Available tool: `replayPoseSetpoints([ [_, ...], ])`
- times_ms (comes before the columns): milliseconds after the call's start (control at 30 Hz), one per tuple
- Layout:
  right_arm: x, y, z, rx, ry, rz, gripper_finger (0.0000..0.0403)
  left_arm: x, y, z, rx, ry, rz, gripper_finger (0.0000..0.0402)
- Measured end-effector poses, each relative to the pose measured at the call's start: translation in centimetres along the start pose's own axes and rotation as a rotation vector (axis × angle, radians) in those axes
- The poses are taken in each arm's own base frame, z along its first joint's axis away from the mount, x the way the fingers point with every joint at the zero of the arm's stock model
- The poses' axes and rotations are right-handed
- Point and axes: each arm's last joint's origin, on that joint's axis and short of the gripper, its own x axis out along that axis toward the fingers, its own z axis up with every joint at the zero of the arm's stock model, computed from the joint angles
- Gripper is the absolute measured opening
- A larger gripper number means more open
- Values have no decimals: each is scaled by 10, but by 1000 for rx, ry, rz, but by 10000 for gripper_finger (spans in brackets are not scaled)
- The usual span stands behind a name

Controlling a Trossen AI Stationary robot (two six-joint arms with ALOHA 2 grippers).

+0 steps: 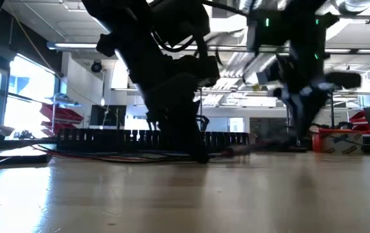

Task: Ziptie cables
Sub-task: Put the zip tied cables into the black cable duct

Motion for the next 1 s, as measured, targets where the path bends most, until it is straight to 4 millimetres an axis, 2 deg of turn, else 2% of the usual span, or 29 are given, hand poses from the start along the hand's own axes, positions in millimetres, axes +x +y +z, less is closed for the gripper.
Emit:
replayPoseSetpoints([
  [267,-63,16,-10,31,-211,-57,2,2,-1,13,-34,-150,26,175],
  [400,-91,22,-21,55,-275,-116,1,2,1,8,-26,-111,66,172],
  [533,-115,25,-35,83,-309,-171,1,2,1,3,-48,-62,97,155],
  [633,-131,25,-42,106,-365,-193,0,1,-2,0,-45,-45,128,122],
  [767,-140,26,-50,113,-407,-201,0,-4,-8,-4,-13,-13,150,44],
  [833,-142,25,-53,130,-414,-205,0,-13,-11,-7,2,27,181,12],
  [933,-140,23,-51,149,-421,-242,0,-36,-12,-13,18,101,256,8],
  [1000,-135,19,-47,159,-436,-264,0,-59,-11,-14,11,138,307,3],
])
